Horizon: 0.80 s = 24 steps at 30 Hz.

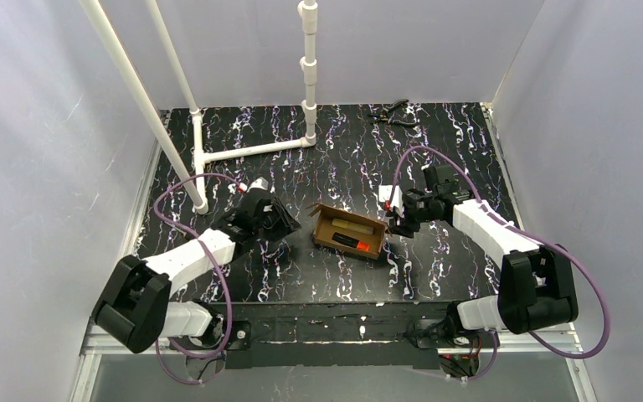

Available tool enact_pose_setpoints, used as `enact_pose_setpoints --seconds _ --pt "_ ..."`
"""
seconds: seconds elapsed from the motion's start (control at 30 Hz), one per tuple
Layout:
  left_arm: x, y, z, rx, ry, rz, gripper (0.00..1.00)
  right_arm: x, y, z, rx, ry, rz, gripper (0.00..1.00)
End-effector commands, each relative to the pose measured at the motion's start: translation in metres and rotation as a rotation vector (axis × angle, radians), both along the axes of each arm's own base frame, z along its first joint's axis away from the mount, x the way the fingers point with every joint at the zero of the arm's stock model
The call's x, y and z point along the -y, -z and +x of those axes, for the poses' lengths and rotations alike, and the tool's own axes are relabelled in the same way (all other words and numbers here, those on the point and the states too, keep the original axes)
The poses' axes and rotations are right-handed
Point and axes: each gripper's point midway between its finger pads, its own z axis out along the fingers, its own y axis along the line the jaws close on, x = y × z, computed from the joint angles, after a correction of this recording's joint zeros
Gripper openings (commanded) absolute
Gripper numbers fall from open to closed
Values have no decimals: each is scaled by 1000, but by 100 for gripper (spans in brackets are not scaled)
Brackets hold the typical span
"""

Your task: Fold the paper box

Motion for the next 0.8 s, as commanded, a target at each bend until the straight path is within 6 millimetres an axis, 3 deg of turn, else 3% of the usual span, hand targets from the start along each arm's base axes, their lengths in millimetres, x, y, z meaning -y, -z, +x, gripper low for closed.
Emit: enact_pose_setpoints --seconds 0.0,0.13,0.2,0.43,0.57,0.77 --pt "-28 -7 15 44 -100 29 26 -2 -6 -12 6 -35 31 58" --pt "-22 -23 40 79 -88 18 26 -3 -4 -13 -11 -33 39 58" --pt "-8 -33 51 85 -49 -9 26 -3 -4 -12 -15 -25 43 58" --pt "17 -30 74 53 3 -42 24 -4 1 -10 -27 -4 49 56" --pt "33 -27 76 32 52 -85 17 -5 2 -9 -34 -2 53 55" --pt "51 -19 59 -8 128 -145 12 -7 4 -7 -43 10 59 53"
